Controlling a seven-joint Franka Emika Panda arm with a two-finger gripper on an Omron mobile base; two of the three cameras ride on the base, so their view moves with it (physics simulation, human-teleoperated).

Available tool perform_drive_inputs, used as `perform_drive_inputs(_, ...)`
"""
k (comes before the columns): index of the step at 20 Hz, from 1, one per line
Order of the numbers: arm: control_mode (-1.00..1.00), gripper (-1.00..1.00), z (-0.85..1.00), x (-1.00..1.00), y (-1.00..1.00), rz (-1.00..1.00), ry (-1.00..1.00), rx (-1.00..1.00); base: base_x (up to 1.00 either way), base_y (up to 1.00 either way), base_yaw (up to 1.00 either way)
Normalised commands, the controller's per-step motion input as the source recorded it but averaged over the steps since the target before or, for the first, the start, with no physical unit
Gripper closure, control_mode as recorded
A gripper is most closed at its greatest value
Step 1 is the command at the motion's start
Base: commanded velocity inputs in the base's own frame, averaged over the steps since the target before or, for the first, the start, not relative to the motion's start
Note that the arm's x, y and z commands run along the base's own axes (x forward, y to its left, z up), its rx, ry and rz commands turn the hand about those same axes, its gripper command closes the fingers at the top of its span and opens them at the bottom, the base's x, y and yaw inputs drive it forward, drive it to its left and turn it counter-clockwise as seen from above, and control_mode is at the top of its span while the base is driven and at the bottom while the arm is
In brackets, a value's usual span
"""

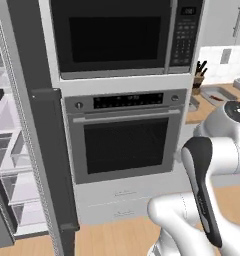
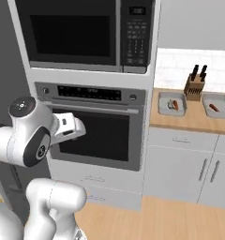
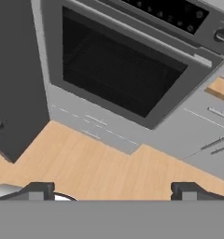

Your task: Place one carrot and one fish in each tupperware on the nearby counter, to pack two identical lunches.

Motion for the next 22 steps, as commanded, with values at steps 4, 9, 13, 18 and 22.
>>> perform_drive_inputs(4,1.00,-1.00,0.00,0.00,0.00,0.00,0.00,0.00,-1.00,0.03,-0.04)
perform_drive_inputs(9,1.00,-1.00,0.00,0.00,0.00,0.00,0.00,0.00,-0.95,0.58,-0.06)
perform_drive_inputs(13,1.00,-1.00,0.00,0.00,0.00,0.00,0.00,0.00,-0.17,1.00,-0.04)
perform_drive_inputs(18,1.00,-1.00,0.00,0.00,0.00,0.00,0.00,0.00,0.11,1.00,-0.09)
perform_drive_inputs(22,1.00,-1.00,0.00,0.00,0.00,0.00,0.00,0.00,0.03,1.00,-0.14)
